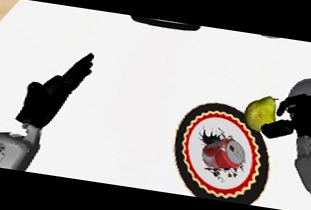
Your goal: Pick the pear from the plate and place it in the pan
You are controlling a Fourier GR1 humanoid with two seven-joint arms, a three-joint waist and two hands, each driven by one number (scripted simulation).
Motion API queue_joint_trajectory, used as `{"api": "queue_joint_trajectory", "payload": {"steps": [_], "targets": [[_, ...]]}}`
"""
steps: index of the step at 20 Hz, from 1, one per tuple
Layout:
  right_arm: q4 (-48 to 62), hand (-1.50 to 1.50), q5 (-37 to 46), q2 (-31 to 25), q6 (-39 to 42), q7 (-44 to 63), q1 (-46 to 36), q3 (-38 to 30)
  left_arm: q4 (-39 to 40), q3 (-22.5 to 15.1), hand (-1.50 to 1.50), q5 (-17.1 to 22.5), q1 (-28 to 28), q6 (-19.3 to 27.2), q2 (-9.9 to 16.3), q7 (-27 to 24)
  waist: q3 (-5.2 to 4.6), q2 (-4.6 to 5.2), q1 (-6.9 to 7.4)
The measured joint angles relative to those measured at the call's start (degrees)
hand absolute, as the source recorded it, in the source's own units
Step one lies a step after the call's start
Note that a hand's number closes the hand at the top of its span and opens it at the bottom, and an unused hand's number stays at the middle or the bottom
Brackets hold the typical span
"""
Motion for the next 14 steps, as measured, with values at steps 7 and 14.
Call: {"api": "queue_joint_trajectory", "payload": {"steps": [7, 14], "targets": [[-8.06, 1.5, 23.24, 6.08, -5.95, 8.59, -9.24, 8.36, 0.36, 0.87, 0.0, -0.26, -0.17, 0.52, -0.05, -0.12, -0.71, -0.42, -0.65], [-9.97, 1.5, 35.01, 11.55, -9.84, 9.5, -7.47, 4.38, -1.15, 1.85, 0.0, -0.28, 2.13, 0.4, 0.23, -1.05, -0.61, -0.11, -1.52]]}}
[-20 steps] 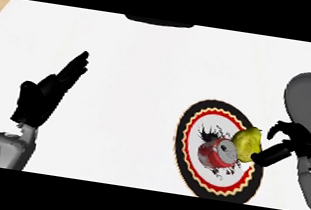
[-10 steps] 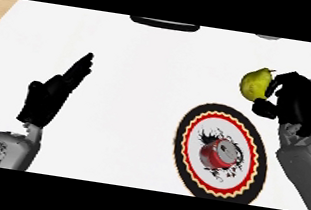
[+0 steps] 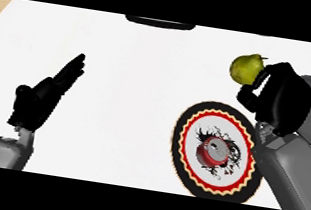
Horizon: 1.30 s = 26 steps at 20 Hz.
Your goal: Pick the pear from the plate and place it in the pan
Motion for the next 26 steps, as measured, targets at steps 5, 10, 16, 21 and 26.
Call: {"api": "queue_joint_trajectory", "payload": {"steps": [5, 10, 16, 21, 26], "targets": [[3.3, 1.5, 0.69, 0.71, -6.53, -4.88, 3.63, -6.95, -0.75, 1.18, 0.0, 0.65, 0.4, -0.84, 0.32, 0.14, 0.03, 0.23, -0.04], [13.43, 1.5, 0.09, -0.14, -13.52, -10.88, 4.09, -13.67, 0.31, 1.53, 0.0, -0.21, 0.0, -1.23, -0.25, -0.75, 0.05, 0.4, 0.16], [23.53, 1.5, -3.73, -3.24, -20.69, -20.55, 4.74, -20.9, 0.31, 1.53, 0.0, -1.1, -1.13, -1.32, -1.61, 0.66, 0.06, 0.41, 0.13], [36.25, 1.5, -9.48, -5.07, -26.47, -32.02, 1.73, -26.52, 0.13, 1.78, 0.0, -1.78, -0.98, -1.87, -2.25, 0.72, 0.09, 0.48, 0.44], [47.74, 1.5, -15.09, -7.7, -28.67, -43.29, -2.56, -31.61, -0.08, 2.38, 0.0, -2.06, -0.98, -3.03, -2.41, 0.72, 0.11, 0.54, 0.69]]}}
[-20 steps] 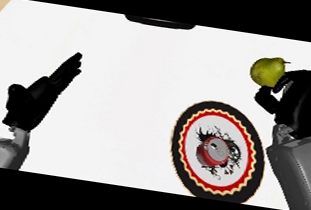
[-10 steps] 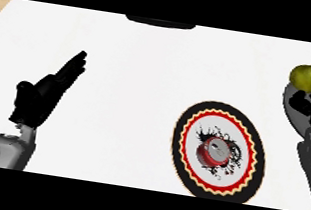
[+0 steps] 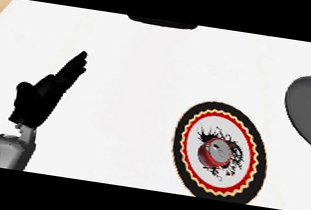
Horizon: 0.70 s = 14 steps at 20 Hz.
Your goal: Pick the pear from the plate and place it in the pan
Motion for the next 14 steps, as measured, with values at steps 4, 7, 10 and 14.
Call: {"api": "queue_joint_trajectory", "payload": {"steps": [4, 7, 10, 14], "targets": [[9.13, 1.5, -3.29, -1.49, -2.06, -8.48, -3.11, -3.62, -1.04, -0.43, 0.0, -0.96, 0.72, 0.21, -0.98, 0.15, 0.0, 0.09, 0.26], [14.3, -1.5, -4.58, -2.34, -2.08, -9.39, -4.55, -5.68, -1.19, 0.59, 0.0, -0.4, 0.15, -0.8, -0.48, 0.43, 0.0, 0.16, 0.45], [19.46, -1.5, -6.04, -4.55, 4.26, -6.78, -6.11, -7.31, -0.91, 0.58, 0.0, -0.49, 0.22, -1.04, -0.55, -0.18, 0.04, 0.43, 0.92], [24.01, -1.5, -9.45, -5.63, 8.04, -11.01, -7.01, -10.58, -0.28, 0.72, 0.0, -0.52, 0.92, -1.77, -0.41, -1.68, 0.16, 0.73, 1.47]]}}
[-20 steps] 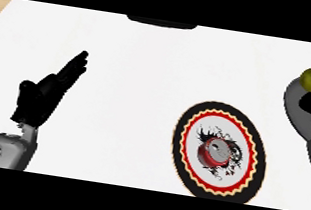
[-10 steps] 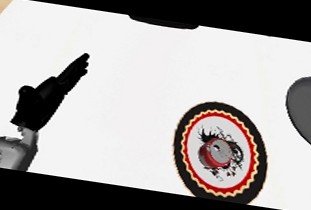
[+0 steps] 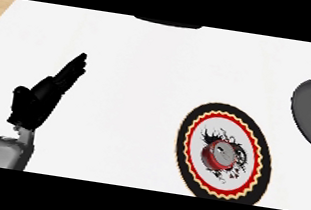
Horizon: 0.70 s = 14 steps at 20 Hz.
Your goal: Pick the pear from the plate and place it in the pan
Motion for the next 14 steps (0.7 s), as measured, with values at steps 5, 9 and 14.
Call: {"api": "queue_joint_trajectory", "payload": {"steps": [5, 9, 14], "targets": [[0.4, -1.5, -6.21, -0.16, 0.68, -8.56, -0.29, -5.9, 0.5, -0.03, 0.0, -0.32, -1.23, 0.22, -0.51, 0.45, 0.17, 0.22, 0.08], [-1.64, -1.5, -12.84, 0.11, 0.74, -16.96, 0.29, -12.05, 0.36, 0.46, 0.0, -0.17, -1.38, 0.22, -0.38, 0.56, 0.25, 0.2, -0.11], [-3.05, -1.5, -22.06, -0.1, 6.48, -27.46, 2.72, -20.08, -0.35, 0.45, 0.0, -0.19, -0.64, 0.29, -0.55, 1.13, 0.21, -0.07, -0.73]]}}
